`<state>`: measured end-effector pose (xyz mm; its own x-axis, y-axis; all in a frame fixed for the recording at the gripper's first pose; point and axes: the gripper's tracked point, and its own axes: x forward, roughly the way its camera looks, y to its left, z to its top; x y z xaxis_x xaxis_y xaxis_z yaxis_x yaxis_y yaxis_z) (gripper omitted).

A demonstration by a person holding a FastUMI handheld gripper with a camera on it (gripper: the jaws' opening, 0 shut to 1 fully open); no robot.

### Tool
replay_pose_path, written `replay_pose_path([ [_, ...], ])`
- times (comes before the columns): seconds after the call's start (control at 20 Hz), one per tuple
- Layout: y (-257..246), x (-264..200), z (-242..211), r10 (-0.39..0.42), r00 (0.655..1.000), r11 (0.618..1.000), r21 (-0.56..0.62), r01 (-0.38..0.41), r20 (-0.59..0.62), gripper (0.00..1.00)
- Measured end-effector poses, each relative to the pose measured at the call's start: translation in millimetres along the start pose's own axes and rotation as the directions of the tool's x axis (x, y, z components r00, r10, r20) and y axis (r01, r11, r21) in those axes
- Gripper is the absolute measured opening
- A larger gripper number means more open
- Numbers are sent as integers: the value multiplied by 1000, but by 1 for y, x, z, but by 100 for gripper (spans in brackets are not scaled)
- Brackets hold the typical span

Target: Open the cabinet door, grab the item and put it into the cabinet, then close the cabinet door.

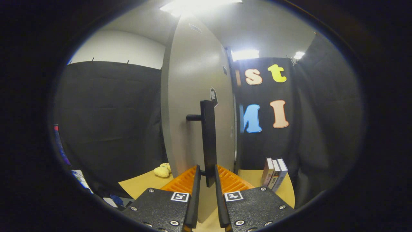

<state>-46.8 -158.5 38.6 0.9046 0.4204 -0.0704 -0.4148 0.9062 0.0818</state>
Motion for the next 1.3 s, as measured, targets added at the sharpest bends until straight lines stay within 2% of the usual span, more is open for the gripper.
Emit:
replay_pose_path([
  [0.2,-22,-7,3,-53,999,999,-2,53,13,26],
  [0.45,-19,-7,3,-45,999,999,-7,45,26,26],
  [0.65,-31,-14,9,-87,994,996,3,87,67,35],
  [0.8,-39,-26,22,-126,986,990,81,118,107,64],
  [0.9,-45,-37,26,-149,981,985,104,137,124,75],
  [0.95,-45,-45,28,-151,980,986,96,139,130,75],
  [1.05,-33,-59,37,-125,980,991,76,115,157,76],
  [1.2,9,-77,52,-19,978,999,29,13,209,85],
  [1.3,38,-78,52,54,978,998,2,-56,202,87],
])
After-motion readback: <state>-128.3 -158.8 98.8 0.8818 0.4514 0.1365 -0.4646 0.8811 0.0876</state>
